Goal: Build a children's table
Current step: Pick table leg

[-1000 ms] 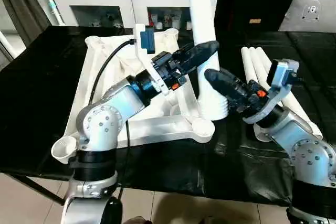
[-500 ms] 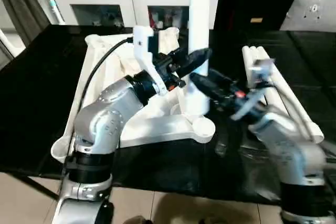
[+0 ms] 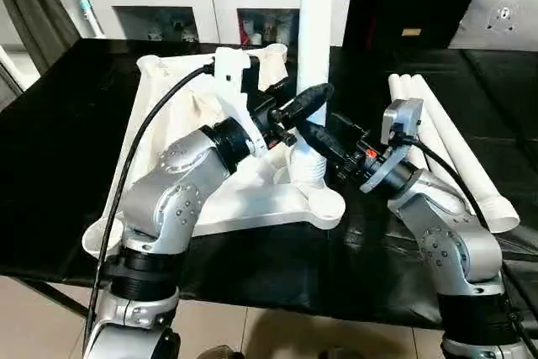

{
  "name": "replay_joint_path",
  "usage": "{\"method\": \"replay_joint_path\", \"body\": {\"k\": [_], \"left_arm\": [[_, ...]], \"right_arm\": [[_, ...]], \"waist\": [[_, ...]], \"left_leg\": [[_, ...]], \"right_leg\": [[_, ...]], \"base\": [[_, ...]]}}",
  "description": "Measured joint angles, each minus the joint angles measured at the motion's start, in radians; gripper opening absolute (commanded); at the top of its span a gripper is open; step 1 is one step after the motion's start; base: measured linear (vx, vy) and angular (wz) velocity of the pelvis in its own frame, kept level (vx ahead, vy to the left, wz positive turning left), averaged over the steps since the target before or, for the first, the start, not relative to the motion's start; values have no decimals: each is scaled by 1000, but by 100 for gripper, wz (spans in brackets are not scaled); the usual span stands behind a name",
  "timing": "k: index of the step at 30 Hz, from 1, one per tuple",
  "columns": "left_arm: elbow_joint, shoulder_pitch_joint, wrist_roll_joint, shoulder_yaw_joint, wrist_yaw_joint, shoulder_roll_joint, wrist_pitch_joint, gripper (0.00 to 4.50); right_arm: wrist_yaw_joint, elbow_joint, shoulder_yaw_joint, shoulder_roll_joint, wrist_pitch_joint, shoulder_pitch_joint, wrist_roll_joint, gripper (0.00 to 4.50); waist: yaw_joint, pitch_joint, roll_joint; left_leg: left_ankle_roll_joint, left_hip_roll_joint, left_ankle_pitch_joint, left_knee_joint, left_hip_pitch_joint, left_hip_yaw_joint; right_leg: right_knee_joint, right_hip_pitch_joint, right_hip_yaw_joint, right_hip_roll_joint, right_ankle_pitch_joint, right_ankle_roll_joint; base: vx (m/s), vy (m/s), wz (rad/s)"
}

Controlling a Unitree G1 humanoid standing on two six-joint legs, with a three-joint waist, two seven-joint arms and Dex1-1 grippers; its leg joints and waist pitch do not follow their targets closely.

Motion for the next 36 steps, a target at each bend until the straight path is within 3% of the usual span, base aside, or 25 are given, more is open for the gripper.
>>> {"method": "replay_joint_path", "body": {"k": [4,10,13,16,26,29,32,36], "left_arm": [[21,1,32,-14,-7,9,-32,190],[29,5,-12,24,2,-21,-6,190],[44,6,-17,34,4,-31,-9,190],[73,5,-17,35,3,-30,-16,189],[130,-13,-17,75,-17,2,-18,189],[157,-18,-20,81,-43,24,-26,189],[191,-48,-55,95,-93,53,-10,189],[203,-97,-178,167,-194,87,74,189]], "right_arm": [[-14,10,10,-4,-3,0,-18,184],[-24,10,15,-4,-21,0,-28,184],[-28,10,15,-6,-16,0,-28,256],[-38,14,17,-17,-15,-3,-38,264],[-29,28,-4,-44,-15,-10,-29,353],[-14,26,-24,-69,7,-16,10,385],[15,24,-74,-121,79,-39,75,406],[92,11,-127,-214,211,-48,187,443]], "waist": [[0,0,0],[0,0,0],[0,0,0],[0,0,0],[0,0,0],[0,0,0],[3,1,-3],[3,1,-3]], "left_leg": [[0,0,0,0,0,0],[0,0,0,0,0,0],[0,0,0,0,0,0],[0,0,0,0,0,0],[2,0,1,1,0,0],[2,0,1,1,0,0],[3,0,2,2,0,0],[3,0,1,3,0,0]], "right_leg": [[0,0,0,0,0,0],[1,0,0,0,0,0],[1,0,0,0,0,0],[1,0,0,0,0,0],[1,0,0,0,1,0],[1,0,0,0,1,0],[1,0,0,0,1,0],[2,1,0,0,1,0]], "base": [[0,0,0],[0,0,0],[0,0,0],[0,0,0],[0,0,0],[0,0,0],[0,0,0],[0,0,0]]}}
